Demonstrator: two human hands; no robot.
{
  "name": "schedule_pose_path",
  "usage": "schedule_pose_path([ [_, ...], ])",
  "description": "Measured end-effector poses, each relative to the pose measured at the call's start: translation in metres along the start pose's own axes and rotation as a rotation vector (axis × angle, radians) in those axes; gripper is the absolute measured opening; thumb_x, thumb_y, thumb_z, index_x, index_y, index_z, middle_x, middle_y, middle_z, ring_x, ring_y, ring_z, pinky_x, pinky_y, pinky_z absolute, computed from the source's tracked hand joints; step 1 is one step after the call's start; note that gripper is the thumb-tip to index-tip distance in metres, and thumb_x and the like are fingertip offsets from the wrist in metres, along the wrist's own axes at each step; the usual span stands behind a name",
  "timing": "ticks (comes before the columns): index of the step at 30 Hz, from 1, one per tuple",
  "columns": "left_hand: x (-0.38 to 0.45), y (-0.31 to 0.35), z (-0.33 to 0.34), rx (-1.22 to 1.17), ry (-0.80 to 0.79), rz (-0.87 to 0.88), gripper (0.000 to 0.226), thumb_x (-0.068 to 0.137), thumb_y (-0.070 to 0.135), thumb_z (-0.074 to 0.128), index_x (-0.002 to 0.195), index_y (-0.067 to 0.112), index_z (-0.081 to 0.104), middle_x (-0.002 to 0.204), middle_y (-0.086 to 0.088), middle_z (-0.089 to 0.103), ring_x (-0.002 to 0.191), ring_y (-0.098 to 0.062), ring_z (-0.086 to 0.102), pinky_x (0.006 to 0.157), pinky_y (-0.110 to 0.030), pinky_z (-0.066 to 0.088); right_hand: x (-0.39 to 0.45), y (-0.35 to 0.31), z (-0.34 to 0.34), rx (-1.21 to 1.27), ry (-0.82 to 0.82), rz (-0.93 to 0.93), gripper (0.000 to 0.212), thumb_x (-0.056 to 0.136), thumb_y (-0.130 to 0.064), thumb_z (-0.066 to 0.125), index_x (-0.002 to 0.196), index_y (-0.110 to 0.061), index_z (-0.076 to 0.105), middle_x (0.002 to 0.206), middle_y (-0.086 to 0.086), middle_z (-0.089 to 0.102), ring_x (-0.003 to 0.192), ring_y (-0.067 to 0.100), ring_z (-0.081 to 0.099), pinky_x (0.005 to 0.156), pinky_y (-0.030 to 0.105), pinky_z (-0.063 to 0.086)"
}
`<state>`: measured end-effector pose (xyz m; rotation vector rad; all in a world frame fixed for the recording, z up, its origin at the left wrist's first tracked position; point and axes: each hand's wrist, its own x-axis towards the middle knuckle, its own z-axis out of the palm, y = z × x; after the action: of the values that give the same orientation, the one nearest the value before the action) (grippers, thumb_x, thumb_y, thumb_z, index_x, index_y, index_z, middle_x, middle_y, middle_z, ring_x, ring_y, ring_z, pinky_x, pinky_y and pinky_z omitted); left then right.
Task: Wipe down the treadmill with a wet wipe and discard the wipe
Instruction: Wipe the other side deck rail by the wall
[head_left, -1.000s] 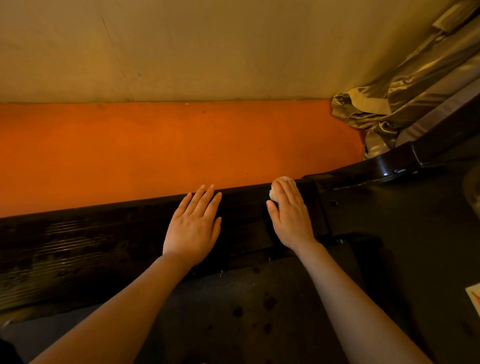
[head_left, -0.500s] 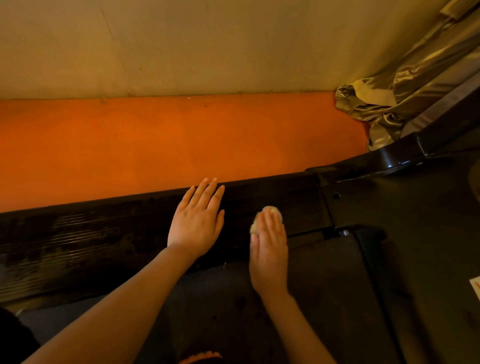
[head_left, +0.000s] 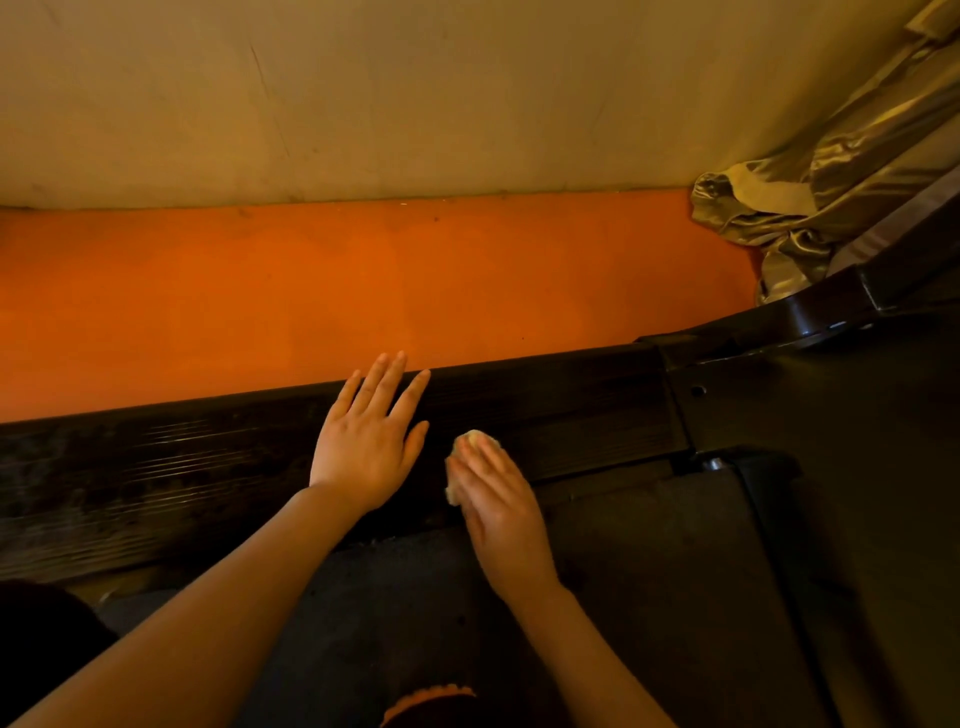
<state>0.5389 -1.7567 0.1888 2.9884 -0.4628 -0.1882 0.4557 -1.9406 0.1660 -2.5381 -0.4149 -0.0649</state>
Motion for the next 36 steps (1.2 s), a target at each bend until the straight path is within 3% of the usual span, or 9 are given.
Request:
schedule_pose_path([
  [7,-0.001,-0.002,0.003,-0.022,0.019,0.015,0.063,0.099,0.050,0.018,0.152,0.018,0.032,0.160,-0.011,0.024,0.149,-0.025,0.016,0.121,-0.042,0.014,0.000,0.020,-0.023,-0.029,-0.105,-0.134,0.041,0.101,-0.017,0.045,0.141,-0.007,0.052,0.152,0.006,0.042,0.147,0.016,0.027,0.122,0.030,0.019],
  [11,-0.001,-0.003,0.005,-0.026,0.021,0.008,0.064,0.099,0.052,0.014,0.153,0.020,0.027,0.161,-0.010,0.020,0.149,-0.023,0.011,0.122,-0.042,0.010,-0.017,0.072,-0.060,-0.062,-0.004,0.044,0.039,0.102,-0.023,0.047,0.135,-0.006,0.058,0.148,0.006,0.046,0.142,0.021,0.036,0.120,0.030,0.023],
  [14,-0.001,-0.002,0.005,-0.015,0.024,0.000,0.064,0.099,0.052,0.013,0.153,0.020,0.026,0.161,-0.009,0.019,0.150,-0.022,0.010,0.122,-0.041,0.008,-0.032,0.098,-0.086,-0.109,0.033,0.282,0.045,0.100,-0.016,0.051,0.144,-0.017,0.045,0.155,-0.002,0.036,0.147,0.016,0.028,0.118,0.037,0.031],
  [17,-0.001,-0.001,0.005,-0.015,0.029,-0.004,0.064,0.099,0.052,0.012,0.154,0.020,0.025,0.161,-0.009,0.018,0.150,-0.022,0.009,0.122,-0.041,0.008,-0.031,0.093,-0.087,-0.114,0.057,0.367,0.051,0.099,-0.009,0.051,0.146,-0.023,0.036,0.157,-0.007,0.027,0.149,0.013,0.020,0.118,0.037,0.028],
  [22,-0.001,-0.002,0.005,-0.029,0.032,-0.002,0.064,0.099,0.052,0.014,0.153,0.020,0.027,0.161,-0.010,0.021,0.150,-0.023,0.012,0.122,-0.042,0.011,-0.021,0.071,-0.071,-0.111,-0.028,0.278,0.055,0.100,-0.004,0.050,0.148,-0.021,0.030,0.157,-0.007,0.022,0.149,-0.002,0.002,0.120,0.016,0.006],
  [24,-0.001,-0.002,0.005,-0.039,0.034,0.001,0.064,0.099,0.052,0.016,0.153,0.019,0.028,0.160,-0.010,0.022,0.149,-0.023,0.013,0.121,-0.043,0.012,-0.020,0.074,-0.073,-0.111,-0.050,0.260,0.055,0.101,-0.005,0.049,0.148,-0.021,0.028,0.158,-0.007,0.021,0.149,-0.002,0.003,0.118,0.011,0.002],
  [26,-0.001,-0.002,0.005,-0.047,0.038,0.005,0.063,0.099,0.051,0.017,0.152,0.019,0.030,0.160,-0.011,0.023,0.149,-0.024,0.014,0.121,-0.043,0.013,-0.022,0.080,-0.079,-0.108,-0.038,0.286,0.054,0.101,-0.005,0.049,0.149,-0.022,0.029,0.158,-0.009,0.021,0.150,0.003,0.007,0.118,0.014,0.006],
  [31,-0.001,-0.002,0.004,-0.034,0.042,0.005,0.063,0.099,0.051,0.017,0.152,0.019,0.030,0.160,-0.011,0.024,0.149,-0.024,0.015,0.121,-0.042,0.012,-0.022,0.109,-0.103,-0.107,0.082,0.474,0.048,0.102,-0.009,0.044,0.148,-0.019,0.037,0.157,-0.007,0.024,0.149,0.013,0.017,0.119,0.038,0.028],
  [36,-0.001,-0.002,0.005,-0.019,0.039,0.006,0.063,0.099,0.051,0.018,0.152,0.019,0.029,0.160,-0.011,0.024,0.149,-0.024,0.015,0.121,-0.042,0.011,0.008,0.111,-0.091,-0.075,0.142,0.558,0.043,0.105,-0.016,0.042,0.148,-0.012,0.042,0.159,0.005,0.031,0.150,0.019,0.018,0.119,0.046,0.028],
])
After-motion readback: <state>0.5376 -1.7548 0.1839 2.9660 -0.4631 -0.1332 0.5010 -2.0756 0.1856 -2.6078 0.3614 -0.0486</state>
